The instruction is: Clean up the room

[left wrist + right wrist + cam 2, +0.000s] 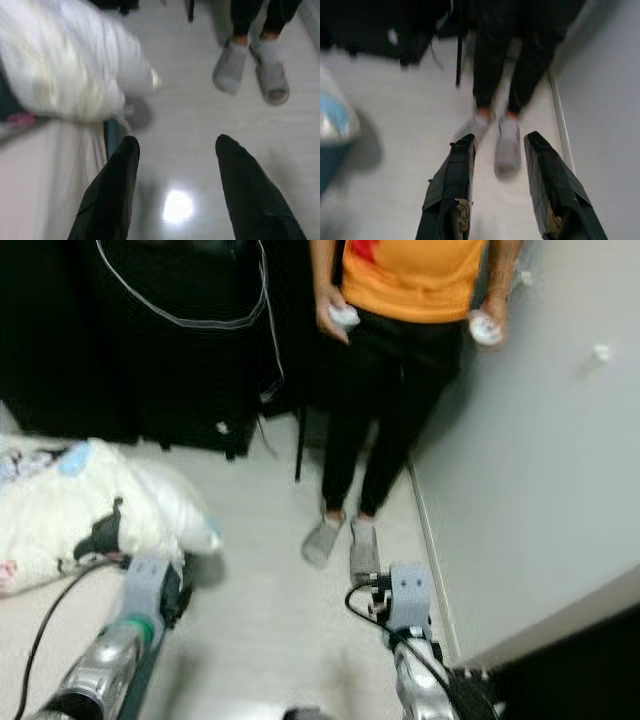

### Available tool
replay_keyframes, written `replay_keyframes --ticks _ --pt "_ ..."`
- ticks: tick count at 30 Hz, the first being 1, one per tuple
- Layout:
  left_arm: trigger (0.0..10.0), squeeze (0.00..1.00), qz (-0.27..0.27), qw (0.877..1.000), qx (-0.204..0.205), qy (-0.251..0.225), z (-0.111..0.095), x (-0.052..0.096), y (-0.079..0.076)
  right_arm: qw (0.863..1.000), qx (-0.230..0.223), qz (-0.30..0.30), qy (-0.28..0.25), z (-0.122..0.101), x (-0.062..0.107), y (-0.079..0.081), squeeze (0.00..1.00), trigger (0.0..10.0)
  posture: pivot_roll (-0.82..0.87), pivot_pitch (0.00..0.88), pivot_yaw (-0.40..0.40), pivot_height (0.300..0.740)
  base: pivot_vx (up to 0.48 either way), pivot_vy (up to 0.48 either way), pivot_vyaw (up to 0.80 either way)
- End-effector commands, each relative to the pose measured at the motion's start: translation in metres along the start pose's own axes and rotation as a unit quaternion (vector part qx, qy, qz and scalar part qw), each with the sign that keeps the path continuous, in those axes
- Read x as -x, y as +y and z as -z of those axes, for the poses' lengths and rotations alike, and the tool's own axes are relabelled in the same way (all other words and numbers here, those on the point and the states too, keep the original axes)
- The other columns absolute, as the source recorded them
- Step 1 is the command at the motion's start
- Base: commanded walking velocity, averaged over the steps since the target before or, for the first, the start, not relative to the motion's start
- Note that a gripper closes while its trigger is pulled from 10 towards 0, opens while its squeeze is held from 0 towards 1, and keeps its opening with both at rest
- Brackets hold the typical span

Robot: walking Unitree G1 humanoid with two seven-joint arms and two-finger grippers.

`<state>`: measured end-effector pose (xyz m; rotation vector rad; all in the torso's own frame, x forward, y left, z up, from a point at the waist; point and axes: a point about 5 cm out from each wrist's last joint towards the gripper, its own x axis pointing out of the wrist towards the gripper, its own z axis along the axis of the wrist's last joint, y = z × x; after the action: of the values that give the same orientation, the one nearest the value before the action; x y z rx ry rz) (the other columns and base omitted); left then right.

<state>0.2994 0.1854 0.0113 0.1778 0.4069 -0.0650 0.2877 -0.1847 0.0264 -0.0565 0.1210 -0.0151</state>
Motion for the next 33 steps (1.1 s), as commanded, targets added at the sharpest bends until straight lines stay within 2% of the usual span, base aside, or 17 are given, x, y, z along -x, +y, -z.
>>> replay_keyframes --ticks 1,6,8,10,14,19,25,33 --pt "10.0 0.0 -0.004 1.0 -0.012 0.024 0.011 0.004 0.009 1.0 -0.013 0.002 0.013 0.007 0.003 0.005 0.0 10.0 0.02 0.065 0.048 0.723 0.356 0.0 0.0" --pt "10.0 0.0 -0.006 0.999 -0.031 0.019 0.004 0.002 0.022 0.999 -0.033 0.004 0.01 0.003 -0.002 0.016 0.0 10.0 0.03 0.059 0.067 0.723 0.332 0.0 0.0" --pt "10.0 0.0 -0.009 0.999 -0.026 0.018 0.002 0.002 0.025 0.999 -0.036 0.005 0.012 0.004 -0.001 0.016 0.0 10.0 0.03 0.059 0.065 0.723 0.244 0.0 0.0" --pt "10.0 0.0 -0.009 0.999 -0.023 0.021 0.002 0.001 0.024 0.999 -0.035 0.006 0.014 0.006 0.0 0.015 0.0 10.0 0.03 0.059 0.064 0.723 0.0 0.0 0.0" --pt "10.0 0.0 0.015 0.999 -0.019 0.021 0.005 0.001 0.01 0.999 -0.025 0.022 0.022 0.011 0.005 -0.002 0.0 10.0 0.02 0.062 0.054 0.723 0.0 0.0 0.0" --pt "10.0 0.0 0.017 1.0 -0.016 0.021 0.004 0.0 0.007 0.999 -0.026 0.038 0.017 0.009 0.005 -0.01 0.0 10.0 0.01 0.065 0.051 0.723 0.0 0.0 0.0" --pt "10.0 0.0 0.016 1.0 -0.01 0.021 0.003 -0.001 0.005 0.999 -0.023 0.043 0.008 0.007 0.004 -0.01 0.0 10.0 0.01 0.07 0.043 0.723 0.0 0.0 0.0" --pt "10.0 0.0 0.018 1.0 0.011 0.009 -0.005 -0.004 -0.002 0.998 -0.008 0.035 -0.044 -0.011 -0.001 -0.004 0.0 10.0 0.0 0.079 0.03 0.682 0.0 0.0 0.0"
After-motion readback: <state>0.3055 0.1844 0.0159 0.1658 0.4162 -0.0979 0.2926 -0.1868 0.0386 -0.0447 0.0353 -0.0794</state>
